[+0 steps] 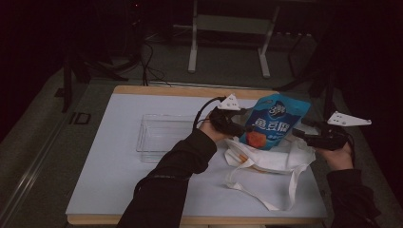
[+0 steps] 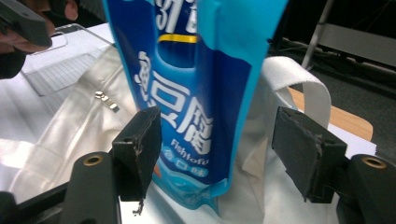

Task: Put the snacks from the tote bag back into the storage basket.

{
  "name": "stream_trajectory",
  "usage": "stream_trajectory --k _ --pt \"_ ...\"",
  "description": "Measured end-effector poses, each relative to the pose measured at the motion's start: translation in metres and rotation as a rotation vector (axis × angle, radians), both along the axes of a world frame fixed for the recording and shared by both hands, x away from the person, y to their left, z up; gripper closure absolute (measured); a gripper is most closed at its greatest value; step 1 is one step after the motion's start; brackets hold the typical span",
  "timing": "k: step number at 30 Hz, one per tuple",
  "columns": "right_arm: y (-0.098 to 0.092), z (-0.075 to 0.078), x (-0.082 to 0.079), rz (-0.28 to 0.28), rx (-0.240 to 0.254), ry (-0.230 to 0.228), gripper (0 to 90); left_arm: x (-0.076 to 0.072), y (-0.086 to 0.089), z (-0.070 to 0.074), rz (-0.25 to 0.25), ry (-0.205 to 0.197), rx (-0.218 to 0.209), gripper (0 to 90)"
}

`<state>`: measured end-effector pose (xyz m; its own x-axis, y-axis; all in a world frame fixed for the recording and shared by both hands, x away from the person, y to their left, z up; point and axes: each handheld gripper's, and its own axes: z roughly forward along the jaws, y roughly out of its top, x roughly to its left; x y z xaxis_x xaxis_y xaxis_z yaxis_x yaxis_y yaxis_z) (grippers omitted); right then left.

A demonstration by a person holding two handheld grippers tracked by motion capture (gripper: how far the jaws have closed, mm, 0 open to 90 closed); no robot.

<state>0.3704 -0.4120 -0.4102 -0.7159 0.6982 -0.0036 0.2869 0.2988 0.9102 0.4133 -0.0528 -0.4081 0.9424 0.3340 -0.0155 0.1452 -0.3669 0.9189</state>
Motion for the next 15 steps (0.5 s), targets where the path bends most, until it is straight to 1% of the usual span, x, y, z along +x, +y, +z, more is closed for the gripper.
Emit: stream_trajectory --k 1,3,4,5,6,7,10,11,13,14,15 --pt "0.001 -0.001 0.002 0.001 0.007 0.007 33.2 0.002 -0.002 -0.002 -0.004 0.004 0.003 32.8" --pt "0.003 -0.002 0.004 0.004 0.003 0.007 34.5 0.005 -0.006 -0.004 0.005 0.002 0.011 37.5" --pt "0.004 -0.003 0.005 0.007 0.001 0.006 34.6 0.006 -0.007 -0.005 0.001 0.006 0.011 39.8" --pt "0.005 -0.004 0.007 0.01 -0.001 0.007 36.2 0.008 -0.009 -0.005 0.009 0.009 0.015 41.4" --pt "0.007 -0.005 0.008 0.015 -0.005 0.008 38.5 0.009 -0.01 -0.006 0.006 0.017 0.014 41.8" --pt "0.008 -0.006 0.009 0.019 -0.012 0.008 39.6 0.011 -0.012 -0.006 -0.001 0.025 0.013 44.2" --pt "0.011 -0.008 0.013 0.032 -0.037 0.011 44.6 0.014 -0.019 -0.009 -0.005 0.041 0.033 45.9" --pt "0.012 -0.009 0.014 0.036 -0.045 0.011 45.1 0.015 -0.021 -0.009 -0.003 0.042 0.041 45.9" --pt "0.014 -0.01 0.016 0.037 -0.059 0.013 47.7 0.016 -0.025 -0.01 -0.009 0.036 0.061 49.5" --pt "0.015 -0.011 0.017 0.039 -0.062 0.014 50.2 0.017 -0.027 -0.01 -0.011 0.036 0.059 49.6" --pt "0.015 -0.011 0.017 0.043 -0.061 0.015 52.2 0.019 -0.028 -0.01 -0.013 0.037 0.065 52.1"
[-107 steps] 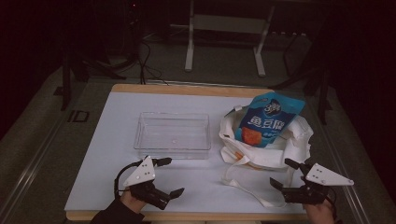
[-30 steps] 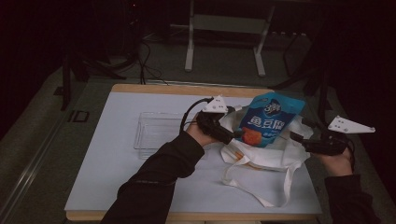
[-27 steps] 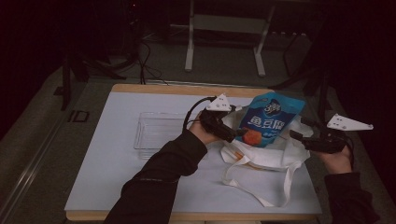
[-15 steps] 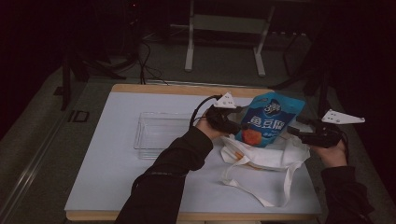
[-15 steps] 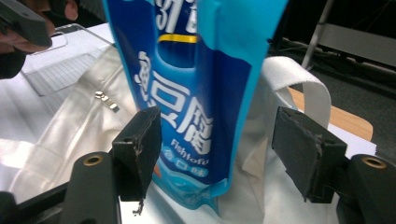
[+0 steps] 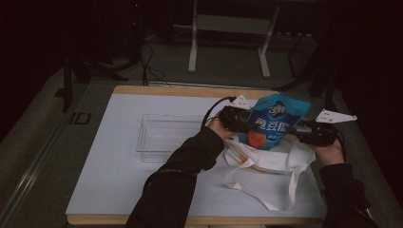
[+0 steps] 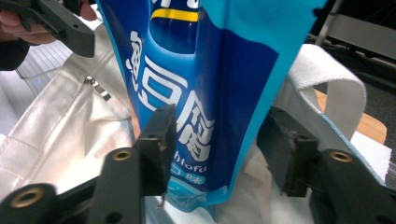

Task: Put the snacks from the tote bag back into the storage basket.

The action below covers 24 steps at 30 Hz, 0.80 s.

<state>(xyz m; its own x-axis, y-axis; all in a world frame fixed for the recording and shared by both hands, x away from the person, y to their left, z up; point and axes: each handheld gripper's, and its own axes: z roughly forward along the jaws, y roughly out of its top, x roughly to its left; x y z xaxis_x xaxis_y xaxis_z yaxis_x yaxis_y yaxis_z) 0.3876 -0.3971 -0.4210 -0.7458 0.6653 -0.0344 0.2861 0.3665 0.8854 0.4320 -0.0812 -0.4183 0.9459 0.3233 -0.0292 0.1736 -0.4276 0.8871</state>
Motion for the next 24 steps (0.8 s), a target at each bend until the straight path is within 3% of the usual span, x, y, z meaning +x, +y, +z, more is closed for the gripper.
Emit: stream_trajectory --k 7,13,15,24 --pt "0.002 0.002 0.004 0.022 0.022 0.005 59.8 0.004 -0.013 -0.002 -0.001 0.028 -0.01 53.7" --pt "0.006 0.004 0.007 0.031 0.038 0.008 63.8 0.007 -0.017 -0.002 0.011 0.031 -0.017 64.3" --pt "0.008 0.003 0.008 0.034 0.032 0.009 65.8 0.007 -0.019 -0.002 0.012 0.011 -0.003 68.0" --pt "0.013 0.003 0.009 0.039 0.012 0.009 76.7 0.008 -0.025 0.001 0.02 0.009 0.042 83.6"
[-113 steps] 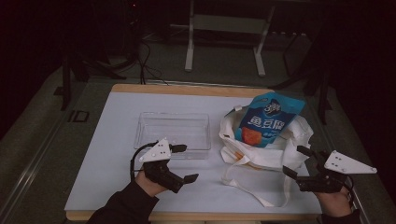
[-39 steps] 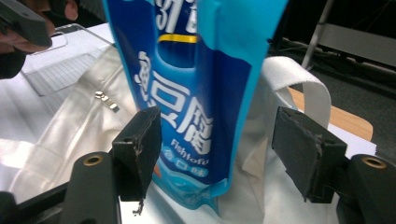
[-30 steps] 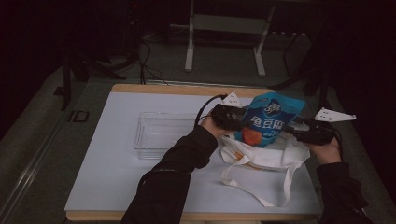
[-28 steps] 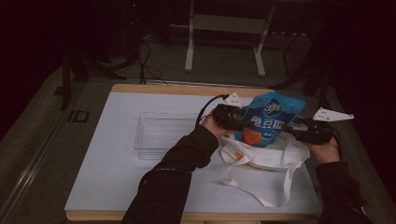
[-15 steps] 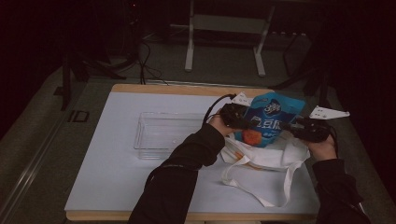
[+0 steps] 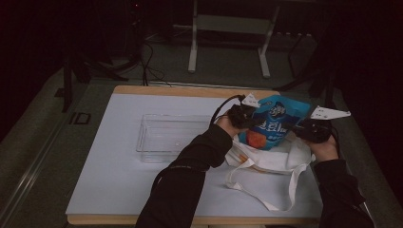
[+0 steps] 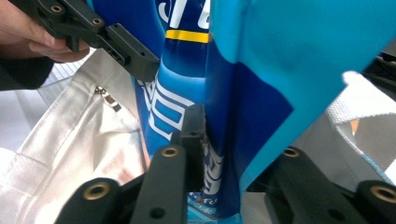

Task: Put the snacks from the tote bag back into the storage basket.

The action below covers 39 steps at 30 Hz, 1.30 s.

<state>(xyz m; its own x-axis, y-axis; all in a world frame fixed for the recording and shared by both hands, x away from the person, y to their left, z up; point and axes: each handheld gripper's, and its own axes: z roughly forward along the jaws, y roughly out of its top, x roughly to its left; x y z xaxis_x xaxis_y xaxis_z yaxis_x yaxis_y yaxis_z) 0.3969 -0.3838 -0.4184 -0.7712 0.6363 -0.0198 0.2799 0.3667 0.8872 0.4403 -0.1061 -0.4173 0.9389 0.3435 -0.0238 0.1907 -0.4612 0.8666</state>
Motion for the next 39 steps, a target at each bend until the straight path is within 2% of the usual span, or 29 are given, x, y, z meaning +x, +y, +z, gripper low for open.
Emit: stream_trajectory --k 3,7,11,14,19,22,23,24,33,39 --pt "0.002 0.001 0.0 -0.006 -0.006 0.008 80.6 0.0 0.0 0.0 0.002 -0.001 -0.001 86.2" --pt "0.003 0.002 0.0 -0.006 -0.011 0.019 84.3 -0.002 -0.002 0.0 0.013 -0.028 0.017 88.0" --pt "0.007 0.005 0.001 -0.033 -0.04 0.014 86.2 -0.003 -0.005 0.005 0.045 -0.04 0.036 89.0" --pt "0.005 0.009 0.001 -0.031 -0.022 0.025 87.0 -0.004 -0.005 0.008 0.039 -0.037 0.029 89.7" --pt "0.005 0.018 -0.002 -0.029 -0.017 0.012 87.3 -0.006 -0.005 0.017 0.032 -0.052 0.025 89.8" --pt "0.004 0.025 -0.004 -0.025 -0.007 -0.005 87.3 -0.009 -0.004 0.029 0.024 -0.076 0.023 90.0" --pt "0.004 0.025 -0.004 -0.025 -0.007 -0.005 87.3 -0.009 -0.004 0.029 0.024 -0.076 0.023 90.0" --pt "0.004 0.032 -0.006 -0.023 -0.004 -0.013 87.5 -0.009 -0.004 0.033 0.022 -0.086 0.022 90.0" --pt "0.005 0.057 -0.013 -0.001 0.001 -0.039 87.9 -0.017 0.001 0.061 0.001 -0.104 0.005 90.0" --pt "0.004 0.07 -0.02 0.016 -0.002 -0.053 88.4 -0.021 0.003 0.072 -0.015 -0.109 0.003 90.0"
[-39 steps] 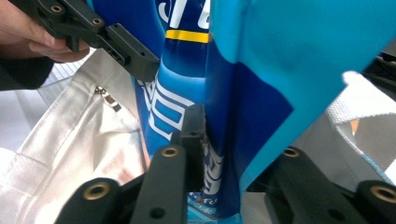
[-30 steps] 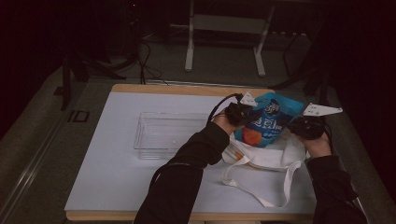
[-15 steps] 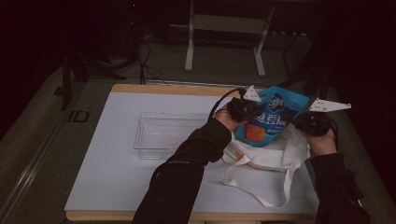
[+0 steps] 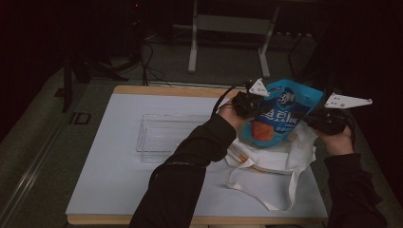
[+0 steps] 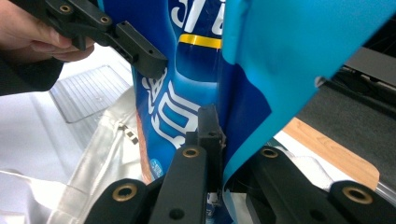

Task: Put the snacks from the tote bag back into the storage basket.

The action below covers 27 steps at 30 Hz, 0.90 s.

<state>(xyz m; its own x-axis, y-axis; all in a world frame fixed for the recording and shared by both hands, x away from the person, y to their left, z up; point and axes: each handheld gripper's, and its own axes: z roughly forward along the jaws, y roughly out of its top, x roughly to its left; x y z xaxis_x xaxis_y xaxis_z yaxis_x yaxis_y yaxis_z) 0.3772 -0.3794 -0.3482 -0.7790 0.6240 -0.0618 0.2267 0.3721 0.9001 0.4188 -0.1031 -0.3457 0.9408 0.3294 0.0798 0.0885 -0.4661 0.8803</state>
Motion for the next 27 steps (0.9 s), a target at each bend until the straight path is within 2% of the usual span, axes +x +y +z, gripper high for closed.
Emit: stream_trajectory --k 5,8,15,23,27 --pt "0.0 0.009 -0.005 0.02 -0.001 -0.011 88.4 -0.006 0.005 0.012 -0.024 -0.013 -0.008 90.0" --pt "0.001 0.018 -0.009 0.035 0.018 -0.019 88.4 -0.007 0.009 0.018 -0.032 -0.009 -0.022 90.0" --pt "0.009 0.03 -0.014 0.064 0.011 -0.041 88.5 -0.013 0.022 0.031 -0.06 -0.013 -0.029 90.0" --pt "0.021 0.037 -0.014 0.088 0.013 -0.051 88.5 -0.018 0.036 0.038 -0.05 -0.028 -0.027 90.0" --pt "0.033 0.041 -0.014 0.111 0.004 -0.054 88.5 -0.02 0.049 0.041 -0.052 -0.028 -0.02 90.0"
